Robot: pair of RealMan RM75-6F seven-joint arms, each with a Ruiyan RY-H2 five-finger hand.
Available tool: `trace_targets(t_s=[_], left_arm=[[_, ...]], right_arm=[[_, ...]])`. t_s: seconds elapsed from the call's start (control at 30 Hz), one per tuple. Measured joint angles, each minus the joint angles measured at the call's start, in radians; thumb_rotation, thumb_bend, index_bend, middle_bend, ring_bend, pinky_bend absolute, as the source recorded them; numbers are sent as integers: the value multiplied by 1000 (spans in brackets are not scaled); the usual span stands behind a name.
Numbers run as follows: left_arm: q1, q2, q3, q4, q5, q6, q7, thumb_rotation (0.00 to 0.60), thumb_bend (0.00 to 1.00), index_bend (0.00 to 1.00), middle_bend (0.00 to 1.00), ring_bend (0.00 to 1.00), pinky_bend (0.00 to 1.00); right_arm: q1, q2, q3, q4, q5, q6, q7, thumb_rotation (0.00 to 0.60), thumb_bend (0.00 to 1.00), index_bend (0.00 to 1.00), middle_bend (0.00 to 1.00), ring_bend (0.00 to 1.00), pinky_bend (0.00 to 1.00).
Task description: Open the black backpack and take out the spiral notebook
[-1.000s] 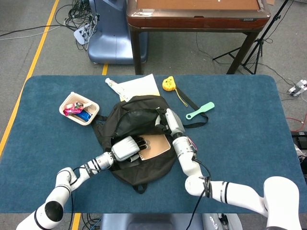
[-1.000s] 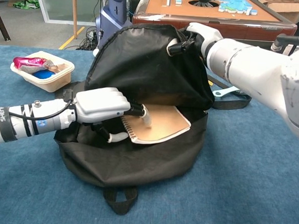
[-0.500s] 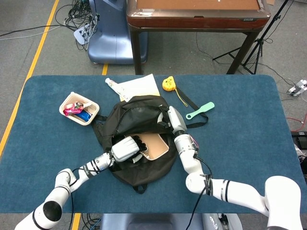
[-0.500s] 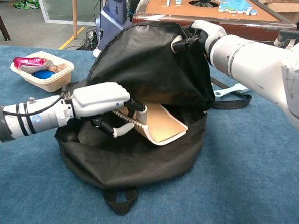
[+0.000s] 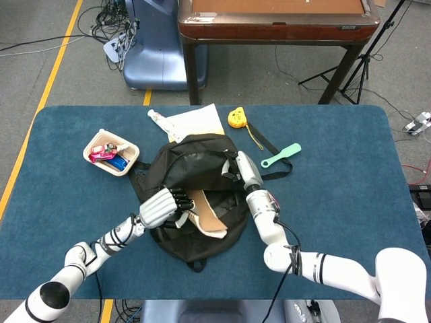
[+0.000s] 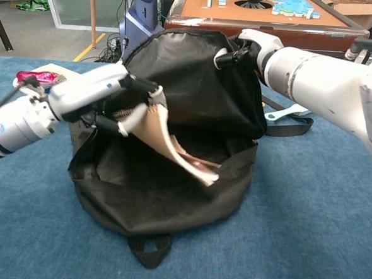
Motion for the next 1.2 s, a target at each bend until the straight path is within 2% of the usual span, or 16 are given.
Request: trace_targets(t_s=[0.33,0.57,0.7,0.77,0.8,0.93,0.97,1.03,1.1,1.2], left_arm=[[41,165,-28,-282,-7,103,25,600,542,615,675,582,505],[77,342,-48,-573,-9,138,88,600,542,615,676,585,510],[97,443,-71,-710,-19,145,112,600,541,615,677,589,517],[108,493,-90,-767,-25,150,125,600,541,615,678,592,520],[112,511,-99,-787,-28,152,133,600,542,614,678,592,522],[131,580,-138,-848,-43,155,169,600,542,610,678,593,522],[134,592,-146,-858,-48,152,175,600,542,609,678,593,522],[141,614,-160,-877,-60,139,184,600,542,609,677,592,522],[145,625,-168,-886,-69,123,188,600,542,608,678,593,522],[147,632,-180,-889,-82,90,199,600,542,606,678,593,522]], right_arm=[[-46,48,-46,-49,-64,-31,36,600,905,575,358,259,234],[-74,80,-90,-77,-136,-58,62,600,877,563,350,251,234],[-90,103,-135,-92,-206,-74,65,600,842,536,326,230,234],[-96,117,-159,-100,-244,-87,64,600,784,482,274,188,214],[-99,132,-178,-106,-272,-102,61,600,732,424,226,148,178],[-101,203,-250,-130,-387,-164,29,600,445,73,49,8,24],[-101,221,-267,-137,-416,-175,21,600,393,37,30,1,14],[-101,267,-306,-161,-483,-201,4,600,250,0,0,0,0],[-104,311,-336,-189,-542,-216,-7,600,163,0,0,0,0],[-114,351,-363,-224,-617,-212,-11,600,91,0,0,0,0]])
